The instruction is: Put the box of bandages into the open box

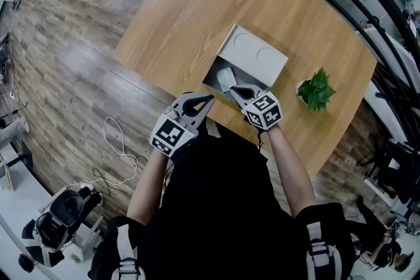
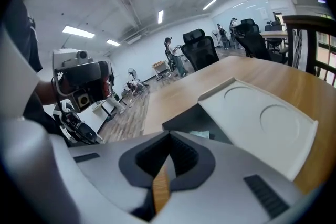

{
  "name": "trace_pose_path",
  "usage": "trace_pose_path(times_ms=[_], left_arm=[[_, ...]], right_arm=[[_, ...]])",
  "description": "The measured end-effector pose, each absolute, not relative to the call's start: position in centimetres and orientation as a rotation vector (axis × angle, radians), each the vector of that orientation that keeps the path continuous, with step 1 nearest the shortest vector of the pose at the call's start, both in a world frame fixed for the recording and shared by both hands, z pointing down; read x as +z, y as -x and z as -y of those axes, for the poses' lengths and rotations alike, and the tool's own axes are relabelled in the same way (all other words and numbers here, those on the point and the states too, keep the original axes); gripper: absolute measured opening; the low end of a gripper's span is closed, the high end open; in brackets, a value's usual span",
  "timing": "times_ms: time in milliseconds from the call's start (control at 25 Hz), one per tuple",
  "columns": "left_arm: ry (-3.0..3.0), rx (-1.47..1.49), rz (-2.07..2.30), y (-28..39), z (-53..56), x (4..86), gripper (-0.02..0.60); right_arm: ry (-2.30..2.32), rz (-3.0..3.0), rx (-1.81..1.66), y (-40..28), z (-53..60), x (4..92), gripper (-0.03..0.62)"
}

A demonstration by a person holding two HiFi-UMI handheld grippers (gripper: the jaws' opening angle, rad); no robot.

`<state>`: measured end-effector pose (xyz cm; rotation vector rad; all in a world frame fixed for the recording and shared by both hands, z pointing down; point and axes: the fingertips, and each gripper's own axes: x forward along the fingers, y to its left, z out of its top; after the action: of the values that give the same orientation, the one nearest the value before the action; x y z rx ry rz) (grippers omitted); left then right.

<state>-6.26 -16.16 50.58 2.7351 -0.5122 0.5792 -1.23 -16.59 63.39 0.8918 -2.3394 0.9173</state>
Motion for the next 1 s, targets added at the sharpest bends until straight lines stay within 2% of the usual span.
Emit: trace_pose_path(times_ms=[400, 1000], left_arm=[[-2.75, 0.59, 0.5, 4.6, 14.7, 50.8, 0.021], [-2.752, 0.632, 0.514, 3.5, 12.0, 51.0, 0.021]], right_arm=[[-0.888, 2.379, 0.618, -0.7, 14.5, 60.2, 0.025], [-0.979, 2.52, 0.51, -2.8, 12.5, 56.2, 0.024]])
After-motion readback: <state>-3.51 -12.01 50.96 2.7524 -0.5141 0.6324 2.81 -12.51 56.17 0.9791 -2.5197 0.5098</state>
